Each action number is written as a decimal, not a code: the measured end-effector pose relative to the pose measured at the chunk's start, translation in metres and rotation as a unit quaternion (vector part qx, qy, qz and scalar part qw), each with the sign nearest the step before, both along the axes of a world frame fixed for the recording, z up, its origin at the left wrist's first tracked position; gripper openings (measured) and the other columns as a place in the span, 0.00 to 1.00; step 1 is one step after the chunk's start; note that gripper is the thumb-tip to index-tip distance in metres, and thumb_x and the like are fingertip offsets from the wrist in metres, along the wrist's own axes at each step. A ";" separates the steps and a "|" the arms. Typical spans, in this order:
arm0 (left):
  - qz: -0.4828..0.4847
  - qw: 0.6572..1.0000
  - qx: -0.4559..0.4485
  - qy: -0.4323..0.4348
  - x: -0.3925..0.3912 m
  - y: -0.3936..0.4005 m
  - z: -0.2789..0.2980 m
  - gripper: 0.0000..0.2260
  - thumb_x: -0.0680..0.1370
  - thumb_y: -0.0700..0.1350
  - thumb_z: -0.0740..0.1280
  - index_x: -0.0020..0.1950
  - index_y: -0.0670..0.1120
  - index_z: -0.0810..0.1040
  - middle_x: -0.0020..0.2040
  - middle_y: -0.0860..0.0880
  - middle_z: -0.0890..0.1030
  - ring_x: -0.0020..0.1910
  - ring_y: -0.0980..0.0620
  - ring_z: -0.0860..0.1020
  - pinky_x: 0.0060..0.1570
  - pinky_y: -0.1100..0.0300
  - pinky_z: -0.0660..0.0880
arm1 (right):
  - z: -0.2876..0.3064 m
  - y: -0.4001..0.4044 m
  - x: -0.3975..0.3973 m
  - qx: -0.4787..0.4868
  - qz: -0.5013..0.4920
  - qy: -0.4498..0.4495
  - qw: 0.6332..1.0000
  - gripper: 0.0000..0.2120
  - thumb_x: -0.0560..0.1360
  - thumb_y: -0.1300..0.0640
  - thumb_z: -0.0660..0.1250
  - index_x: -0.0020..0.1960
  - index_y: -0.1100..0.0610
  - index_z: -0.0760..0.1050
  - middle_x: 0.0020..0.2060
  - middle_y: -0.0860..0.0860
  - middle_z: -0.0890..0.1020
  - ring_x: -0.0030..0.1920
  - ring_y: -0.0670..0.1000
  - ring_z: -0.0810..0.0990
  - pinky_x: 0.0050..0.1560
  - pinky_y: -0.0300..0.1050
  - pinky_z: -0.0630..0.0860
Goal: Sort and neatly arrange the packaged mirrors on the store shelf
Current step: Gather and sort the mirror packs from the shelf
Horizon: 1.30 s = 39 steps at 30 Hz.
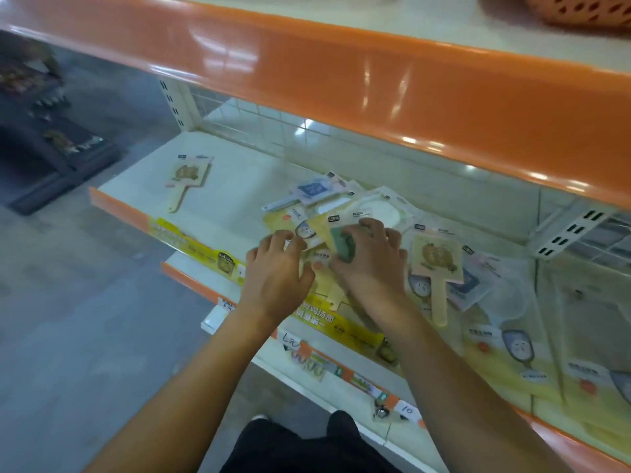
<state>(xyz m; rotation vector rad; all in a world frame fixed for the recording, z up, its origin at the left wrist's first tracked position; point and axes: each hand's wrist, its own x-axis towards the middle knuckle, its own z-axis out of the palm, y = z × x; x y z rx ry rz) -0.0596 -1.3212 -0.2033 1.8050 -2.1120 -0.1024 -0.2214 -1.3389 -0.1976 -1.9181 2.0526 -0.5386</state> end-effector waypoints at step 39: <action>0.095 0.995 0.029 -0.012 0.350 -0.072 -0.016 0.15 0.75 0.50 0.65 0.59 0.47 0.76 0.60 0.47 0.76 0.57 0.43 0.75 0.50 0.50 0.71 | -0.012 -0.121 0.363 -0.018 0.119 0.057 0.991 0.23 0.72 0.42 0.66 0.65 0.47 0.73 0.68 0.48 0.68 0.64 0.58 0.65 0.57 0.54 0.69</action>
